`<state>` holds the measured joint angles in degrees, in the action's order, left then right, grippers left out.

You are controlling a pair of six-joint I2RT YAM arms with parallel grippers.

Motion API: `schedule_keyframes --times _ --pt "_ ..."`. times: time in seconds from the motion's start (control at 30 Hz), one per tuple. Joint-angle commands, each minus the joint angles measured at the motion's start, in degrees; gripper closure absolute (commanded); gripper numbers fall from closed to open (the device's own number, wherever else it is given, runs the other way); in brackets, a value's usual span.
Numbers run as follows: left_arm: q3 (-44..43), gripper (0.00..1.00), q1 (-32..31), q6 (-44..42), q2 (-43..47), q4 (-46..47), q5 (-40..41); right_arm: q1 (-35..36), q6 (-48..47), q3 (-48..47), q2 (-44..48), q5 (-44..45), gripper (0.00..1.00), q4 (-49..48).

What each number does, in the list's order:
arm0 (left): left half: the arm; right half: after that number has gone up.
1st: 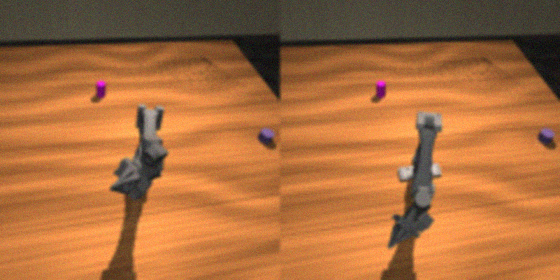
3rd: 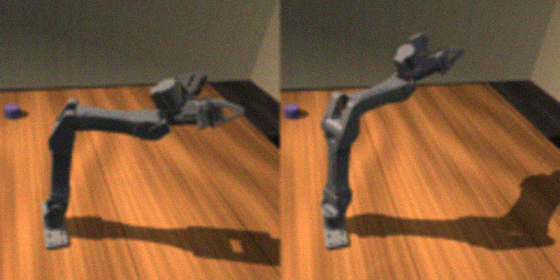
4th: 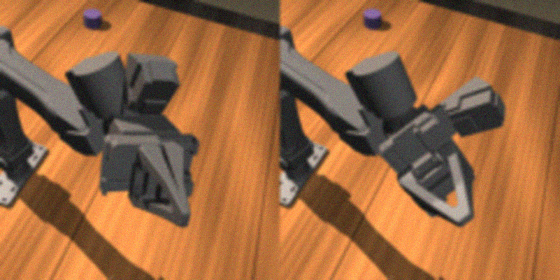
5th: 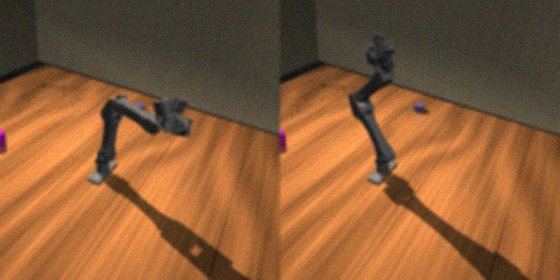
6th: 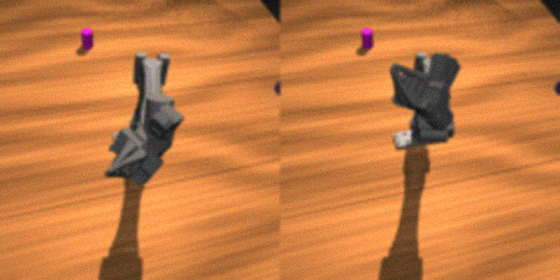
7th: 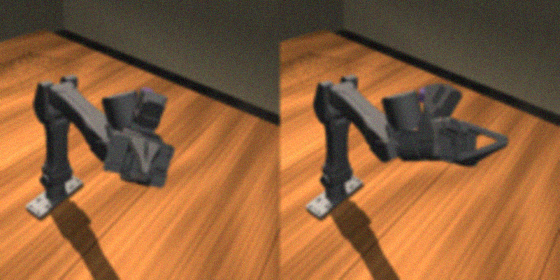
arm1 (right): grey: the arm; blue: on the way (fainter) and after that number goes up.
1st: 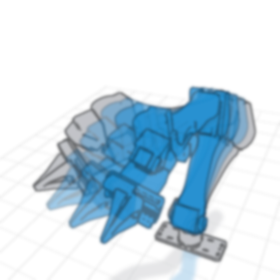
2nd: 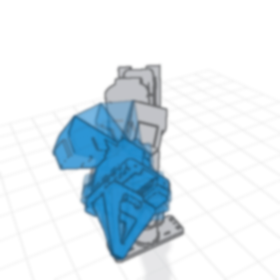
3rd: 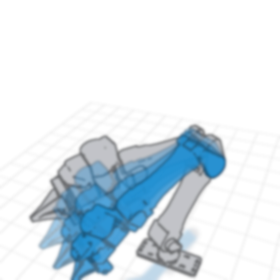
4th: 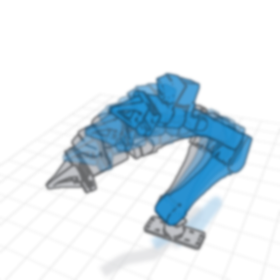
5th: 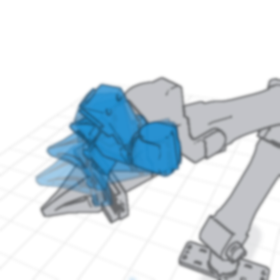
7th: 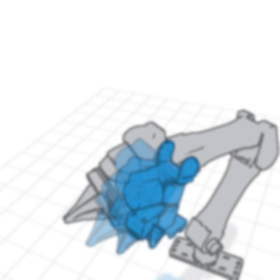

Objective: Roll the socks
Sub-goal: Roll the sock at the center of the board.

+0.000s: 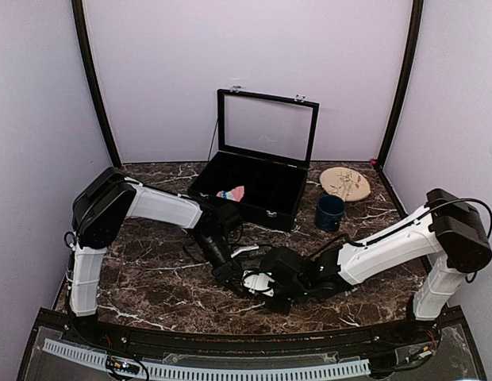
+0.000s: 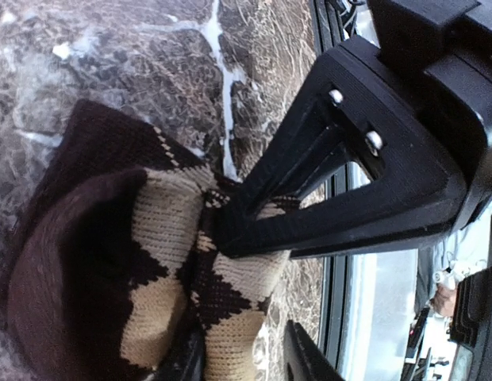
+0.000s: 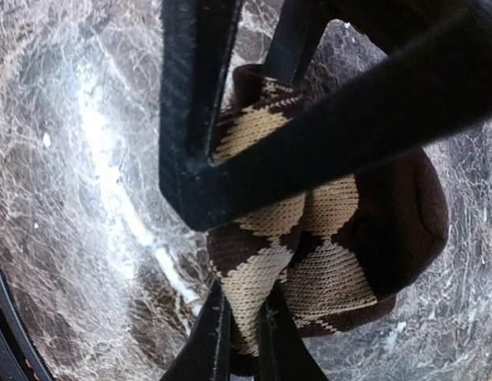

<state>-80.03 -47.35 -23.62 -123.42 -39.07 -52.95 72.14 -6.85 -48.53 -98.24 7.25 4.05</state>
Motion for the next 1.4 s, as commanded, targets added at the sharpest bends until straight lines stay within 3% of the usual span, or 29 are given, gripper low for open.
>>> schedule_keyframes --times 0.0,0.53,1.37 --pt "2.72 0.64 0.67 -0.03 0.86 -0.24 7.46 -2.11 2.63 -0.27 -2.05 -3.75 1.00 0.22" --pt "8.19 0.63 4.52 2.97 7.86 6.23 10.06 -7.11 5.72 -1.69 -2.36 -13.59 1.00 1.62" --pt "20.89 0.62 5.87 6.92 23.55 24.24 25.92 -15.12 8.56 -6.95 -8.45 -31.11 1.00 7.45"
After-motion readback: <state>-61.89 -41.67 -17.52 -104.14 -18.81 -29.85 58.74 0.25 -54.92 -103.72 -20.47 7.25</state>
